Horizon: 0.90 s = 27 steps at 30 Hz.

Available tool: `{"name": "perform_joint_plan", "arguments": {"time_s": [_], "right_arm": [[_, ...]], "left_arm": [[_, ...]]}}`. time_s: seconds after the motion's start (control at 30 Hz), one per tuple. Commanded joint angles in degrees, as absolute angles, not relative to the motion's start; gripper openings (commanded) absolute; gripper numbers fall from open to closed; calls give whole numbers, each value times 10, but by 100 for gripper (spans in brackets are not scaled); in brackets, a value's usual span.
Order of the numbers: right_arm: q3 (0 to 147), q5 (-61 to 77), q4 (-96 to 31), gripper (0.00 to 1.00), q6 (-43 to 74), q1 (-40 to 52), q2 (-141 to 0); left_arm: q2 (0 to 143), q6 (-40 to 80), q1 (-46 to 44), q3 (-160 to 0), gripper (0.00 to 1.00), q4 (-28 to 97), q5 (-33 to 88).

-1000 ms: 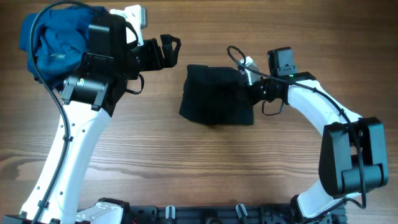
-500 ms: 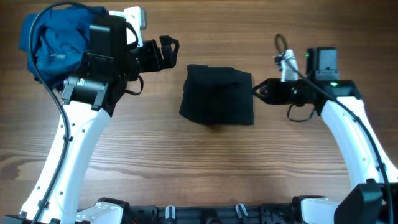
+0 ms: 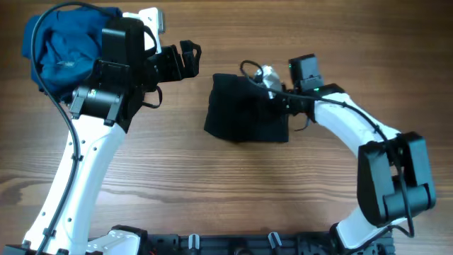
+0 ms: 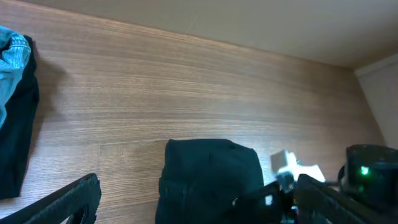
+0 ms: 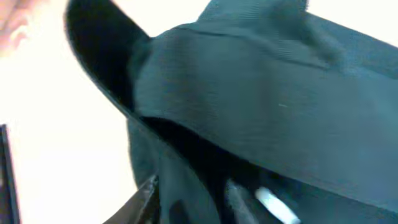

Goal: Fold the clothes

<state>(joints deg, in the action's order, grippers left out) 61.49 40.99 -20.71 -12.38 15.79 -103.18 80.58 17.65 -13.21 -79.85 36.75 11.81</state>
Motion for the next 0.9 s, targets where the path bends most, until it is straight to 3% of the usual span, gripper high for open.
{"name": "perform_joint_plan", "arguments": {"time_s": [0.0, 0.03, 0.2, 0.43, 0.5, 0.57, 0.6, 0.67, 0.73, 0.8, 0.87], "right_arm": [[620, 416, -224, 11, -133, 186, -1042], [620, 407, -232, 4, -133, 188, -1042], [637, 395, -255, 4, -40, 152, -1009], [683, 242, -488, 4, 133, 76, -929], [662, 228, -501, 4, 132, 58, -951], [659, 308, -472, 4, 30, 57, -961], [659, 322, -456, 8, 14, 58, -960], [663, 320, -398, 40, 20, 58, -961], [662, 320, -354, 56, 68, 59, -966], [662, 298, -304, 61, 137, 71, -983], [662, 263, -281, 61, 287, 103, -1019]], "left_arm": [[807, 164, -132, -795, 100, 368, 108], [807, 165, -132, -795, 100, 367, 108], [807, 164, -132, -795, 100, 367, 108], [807, 164, -132, -795, 100, 367, 102], [807, 164, -132, -795, 100, 367, 94], [807, 164, -132, -795, 100, 368, 93], [807, 164, -132, -795, 100, 367, 93], [807, 164, -132, -795, 100, 368, 93], [807, 164, -132, -795, 100, 371, 93], [807, 164, -132, -795, 100, 371, 93], [807, 165, -132, -795, 100, 371, 91]]}}
